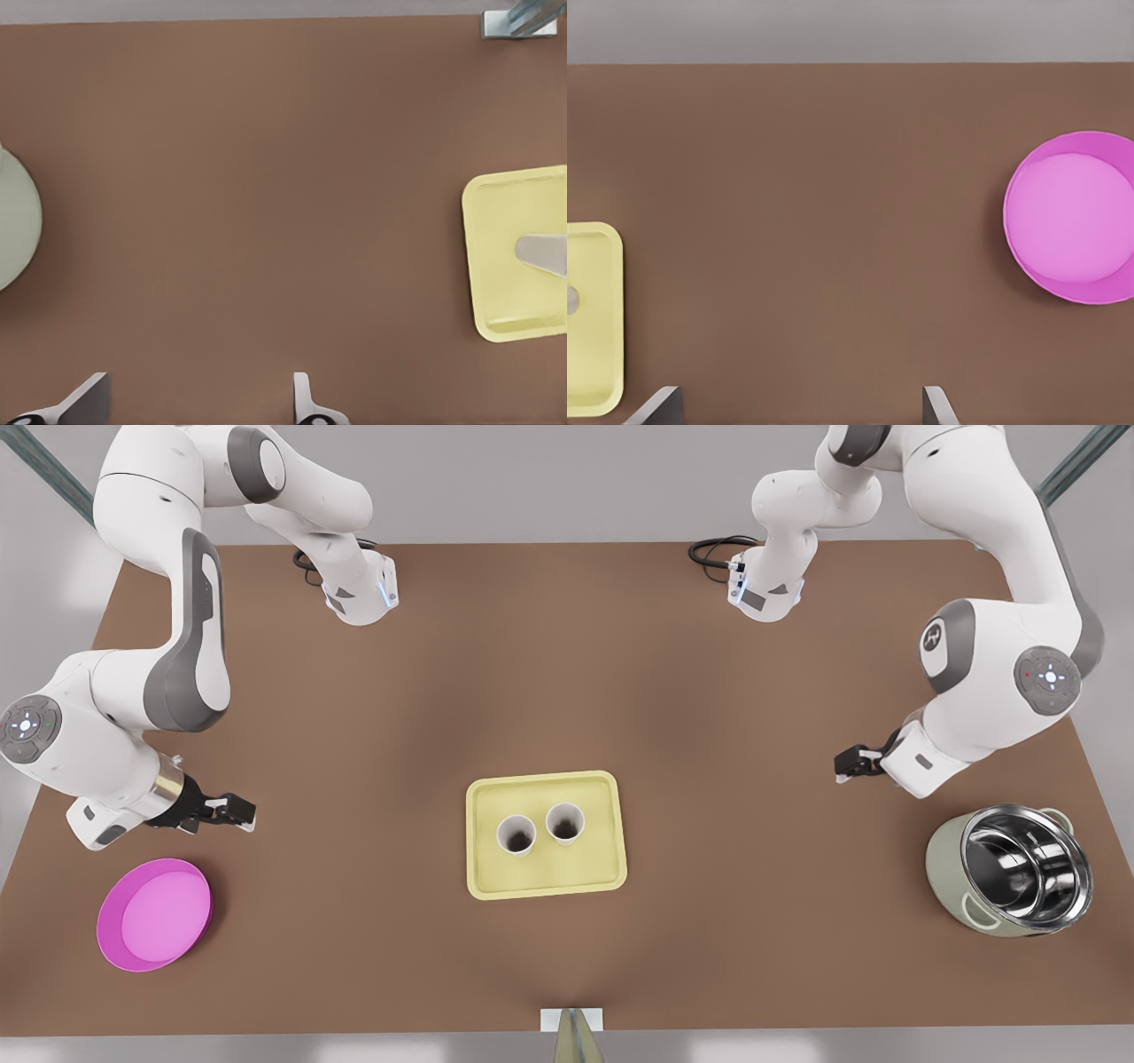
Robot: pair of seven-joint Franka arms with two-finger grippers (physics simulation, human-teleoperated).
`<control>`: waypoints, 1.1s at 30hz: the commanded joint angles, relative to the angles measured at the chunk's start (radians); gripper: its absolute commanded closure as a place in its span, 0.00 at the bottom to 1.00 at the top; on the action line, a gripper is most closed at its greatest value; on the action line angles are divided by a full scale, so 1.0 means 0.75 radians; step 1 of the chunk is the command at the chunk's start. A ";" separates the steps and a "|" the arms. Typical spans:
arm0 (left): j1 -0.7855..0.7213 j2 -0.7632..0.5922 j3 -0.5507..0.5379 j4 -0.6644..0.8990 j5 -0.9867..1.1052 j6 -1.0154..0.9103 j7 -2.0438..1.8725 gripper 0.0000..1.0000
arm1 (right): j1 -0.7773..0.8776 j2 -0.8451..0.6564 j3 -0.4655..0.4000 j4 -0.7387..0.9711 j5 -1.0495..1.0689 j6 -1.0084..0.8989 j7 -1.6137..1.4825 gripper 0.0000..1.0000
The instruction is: Use the left arm to pick up the white IKEA cup from the tray and place it on the middle-left position; use the right arm to pick up the white IKEA cup from the tray and place it on the middle-right position
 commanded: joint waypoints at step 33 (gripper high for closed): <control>-0.758 0.787 0.021 0.275 0.057 0.752 -1.193 0.00 | 0.671 0.665 0.041 0.348 -0.131 0.282 0.194 0.00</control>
